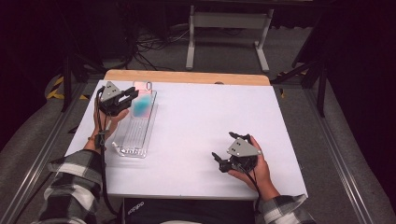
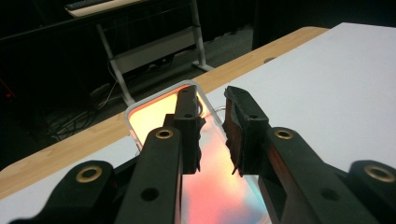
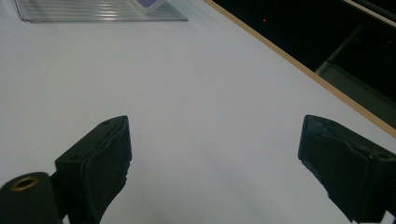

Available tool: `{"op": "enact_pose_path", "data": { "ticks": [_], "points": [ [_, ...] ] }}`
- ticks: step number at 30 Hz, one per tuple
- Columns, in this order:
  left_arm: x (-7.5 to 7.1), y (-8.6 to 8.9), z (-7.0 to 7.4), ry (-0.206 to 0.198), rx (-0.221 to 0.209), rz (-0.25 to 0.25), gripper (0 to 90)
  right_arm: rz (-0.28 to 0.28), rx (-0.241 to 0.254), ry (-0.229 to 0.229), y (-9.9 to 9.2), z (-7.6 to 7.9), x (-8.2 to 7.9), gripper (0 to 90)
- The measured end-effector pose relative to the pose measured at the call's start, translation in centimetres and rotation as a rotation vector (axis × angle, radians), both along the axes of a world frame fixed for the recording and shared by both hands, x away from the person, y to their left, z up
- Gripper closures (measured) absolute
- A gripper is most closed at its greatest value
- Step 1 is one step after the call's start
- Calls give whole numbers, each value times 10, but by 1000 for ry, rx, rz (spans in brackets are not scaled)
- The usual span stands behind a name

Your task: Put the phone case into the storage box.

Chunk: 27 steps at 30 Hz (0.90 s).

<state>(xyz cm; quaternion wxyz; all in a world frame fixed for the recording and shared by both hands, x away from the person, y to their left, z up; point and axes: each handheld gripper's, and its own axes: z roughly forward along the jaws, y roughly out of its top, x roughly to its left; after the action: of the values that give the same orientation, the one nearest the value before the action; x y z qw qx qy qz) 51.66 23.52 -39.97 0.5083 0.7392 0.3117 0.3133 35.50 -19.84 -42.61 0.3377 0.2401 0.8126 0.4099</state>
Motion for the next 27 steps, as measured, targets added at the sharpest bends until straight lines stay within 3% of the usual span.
{"op": "enact_pose_path", "data": {
  "ticks": [9,23,27],
  "points": [
    [-7,-4,3,-3,6,-24,752,-4,-1,-8,0,0,-2,106],
    [-17,-2,7,-3,-53,-30,696,5,-9,-9,3,1,-3,109],
    [-25,-3,7,-9,-39,-35,677,5,-6,-16,3,2,-4,109]
  ]
}}
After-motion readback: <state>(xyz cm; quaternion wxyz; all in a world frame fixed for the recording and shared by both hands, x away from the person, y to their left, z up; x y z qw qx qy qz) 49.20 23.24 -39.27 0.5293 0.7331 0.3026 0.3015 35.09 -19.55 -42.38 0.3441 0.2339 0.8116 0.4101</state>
